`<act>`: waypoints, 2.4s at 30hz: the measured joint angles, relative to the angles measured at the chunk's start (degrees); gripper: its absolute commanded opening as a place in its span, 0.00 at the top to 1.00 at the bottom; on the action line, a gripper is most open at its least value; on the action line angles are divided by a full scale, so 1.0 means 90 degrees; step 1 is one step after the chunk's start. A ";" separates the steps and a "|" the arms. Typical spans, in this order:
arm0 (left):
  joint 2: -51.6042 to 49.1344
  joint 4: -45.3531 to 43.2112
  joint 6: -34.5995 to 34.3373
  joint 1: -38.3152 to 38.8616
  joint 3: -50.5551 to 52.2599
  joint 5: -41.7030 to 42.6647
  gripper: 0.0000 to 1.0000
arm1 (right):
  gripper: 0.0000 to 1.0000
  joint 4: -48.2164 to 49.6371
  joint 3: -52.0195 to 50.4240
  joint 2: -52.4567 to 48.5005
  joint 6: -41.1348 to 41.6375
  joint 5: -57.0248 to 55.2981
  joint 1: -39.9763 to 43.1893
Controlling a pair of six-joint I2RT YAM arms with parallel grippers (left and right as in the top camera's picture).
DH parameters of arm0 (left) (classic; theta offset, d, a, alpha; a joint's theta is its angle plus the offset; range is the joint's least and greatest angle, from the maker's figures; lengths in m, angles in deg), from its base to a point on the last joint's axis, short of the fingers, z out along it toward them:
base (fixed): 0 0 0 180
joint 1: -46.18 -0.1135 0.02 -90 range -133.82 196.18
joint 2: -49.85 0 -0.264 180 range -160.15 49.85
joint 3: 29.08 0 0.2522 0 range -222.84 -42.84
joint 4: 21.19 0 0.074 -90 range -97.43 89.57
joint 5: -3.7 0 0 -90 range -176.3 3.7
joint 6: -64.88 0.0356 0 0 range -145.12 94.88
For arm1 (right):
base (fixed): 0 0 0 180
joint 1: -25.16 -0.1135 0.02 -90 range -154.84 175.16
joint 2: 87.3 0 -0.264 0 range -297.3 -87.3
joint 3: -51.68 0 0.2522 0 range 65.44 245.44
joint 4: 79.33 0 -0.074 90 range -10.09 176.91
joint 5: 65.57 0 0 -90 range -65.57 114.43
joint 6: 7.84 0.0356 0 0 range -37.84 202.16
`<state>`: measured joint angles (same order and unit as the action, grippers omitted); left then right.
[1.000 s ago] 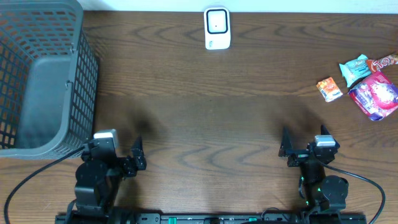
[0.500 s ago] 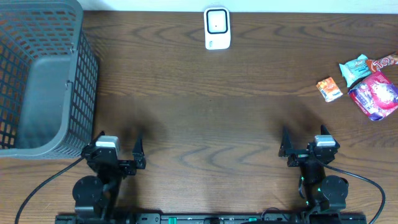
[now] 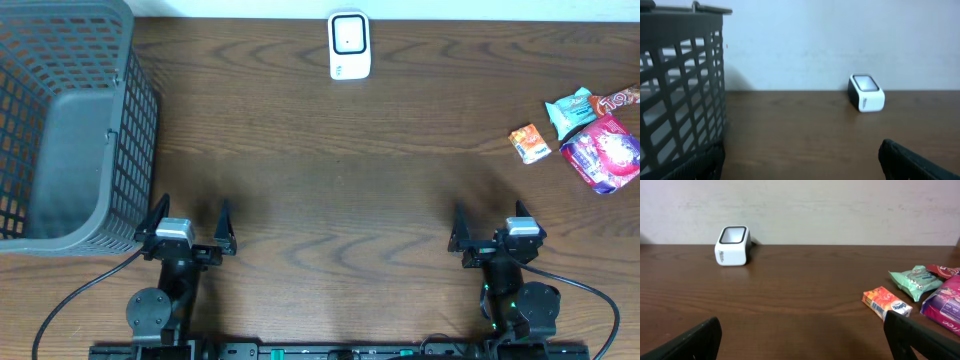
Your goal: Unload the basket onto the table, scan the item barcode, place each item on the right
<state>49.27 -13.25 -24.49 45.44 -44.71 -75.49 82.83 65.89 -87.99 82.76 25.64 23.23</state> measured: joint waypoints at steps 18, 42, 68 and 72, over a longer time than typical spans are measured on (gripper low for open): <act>-0.0005 0.0770 0.0083 -0.0338 0.0097 -0.0352 0.02 | 0.01 0.0002 -0.0002 0.0000 0.0000 -0.0017 0.0000; -0.0005 0.0780 -0.0180 -0.0311 0.0095 -0.0357 0.02 | 0.01 0.0002 -0.0002 0.0002 0.0000 -0.0017 0.0000; -0.0005 0.0770 0.0107 -0.0311 0.0090 -0.0223 0.02 | 0.01 0.0002 -0.0002 0.0002 0.0000 -0.0017 0.0000; -0.0005 0.0770 0.0107 -0.0311 0.0090 -0.0223 0.02 | 0.01 0.0002 -0.0002 0.0002 0.0000 -0.0017 0.0000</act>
<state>49.23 -6.33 -23.53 42.65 -43.90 -77.50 82.85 65.86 -87.97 82.76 25.49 23.23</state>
